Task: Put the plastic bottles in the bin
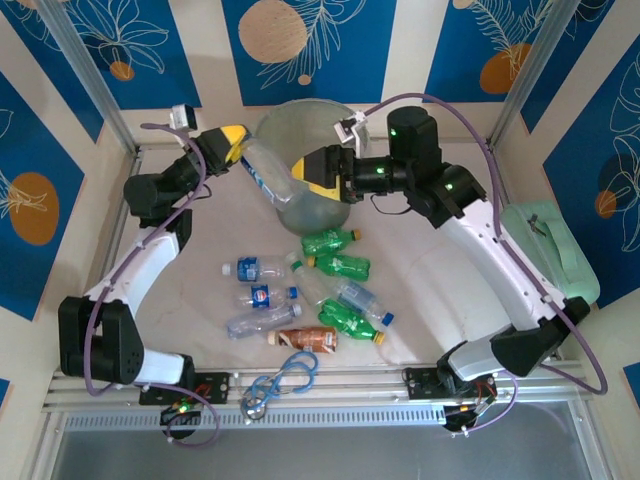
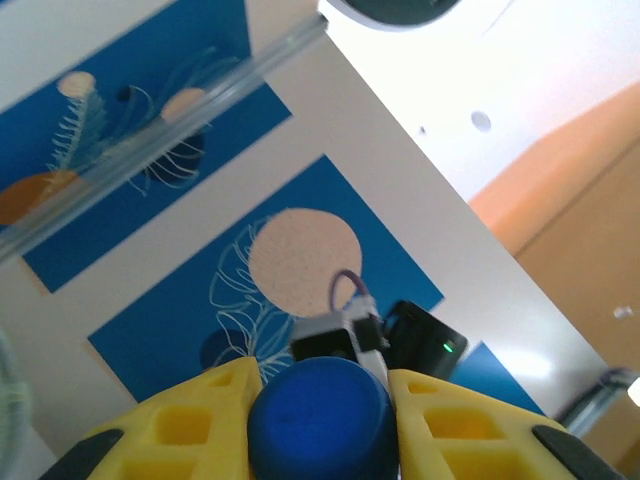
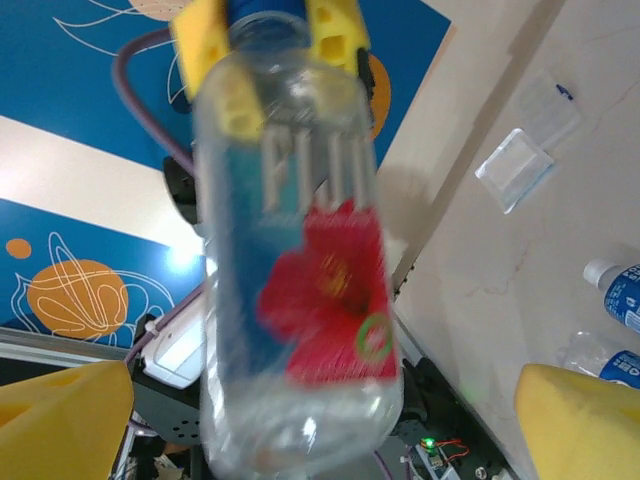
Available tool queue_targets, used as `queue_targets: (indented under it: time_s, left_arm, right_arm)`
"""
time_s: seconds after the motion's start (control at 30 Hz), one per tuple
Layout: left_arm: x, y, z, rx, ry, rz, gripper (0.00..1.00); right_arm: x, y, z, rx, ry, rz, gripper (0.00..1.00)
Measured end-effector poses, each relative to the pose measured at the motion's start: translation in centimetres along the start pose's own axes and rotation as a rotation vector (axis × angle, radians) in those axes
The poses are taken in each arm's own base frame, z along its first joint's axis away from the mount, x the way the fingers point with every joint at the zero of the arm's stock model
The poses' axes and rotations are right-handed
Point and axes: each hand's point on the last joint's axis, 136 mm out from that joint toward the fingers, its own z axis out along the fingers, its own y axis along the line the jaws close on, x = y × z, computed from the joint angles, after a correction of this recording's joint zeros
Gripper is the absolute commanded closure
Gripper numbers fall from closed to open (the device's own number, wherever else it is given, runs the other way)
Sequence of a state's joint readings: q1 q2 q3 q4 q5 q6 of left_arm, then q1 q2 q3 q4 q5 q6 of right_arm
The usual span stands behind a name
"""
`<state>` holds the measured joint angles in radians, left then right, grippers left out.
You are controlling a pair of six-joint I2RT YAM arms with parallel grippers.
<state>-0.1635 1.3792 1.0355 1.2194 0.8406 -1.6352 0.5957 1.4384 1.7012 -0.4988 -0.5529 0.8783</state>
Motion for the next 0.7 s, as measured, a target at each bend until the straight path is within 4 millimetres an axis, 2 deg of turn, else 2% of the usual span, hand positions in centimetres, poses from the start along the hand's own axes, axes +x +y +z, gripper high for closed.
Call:
queue_targets:
  time_s: [0.1,0.23,0.57,0.7]
  left_arm:
    - [0.8,-0.8,0.7,0.021,0.034,0.016,1.00]
    - [1.2,-0.7,1.0,0.019,0.050,0.023,1.00]
    - [0.6,-0.9,2.0,0.033,0.057,0.036,1.00]
    - [0.3,-0.7,2.5,0.038,0.060,0.033,1.00]
  right_arm:
    - [-0.3,-0.4,1.0,-0.014,0.020,0.020,0.05]
    - [-0.2,-0.1,1.7,-0.037,0.044,0.029,0.09]
    - [0.6,2.6,2.2,-0.141,0.083,-0.010,0.16]
    - [0.5,2.7,2.5,-0.145,0.089,-0.006,0.22]
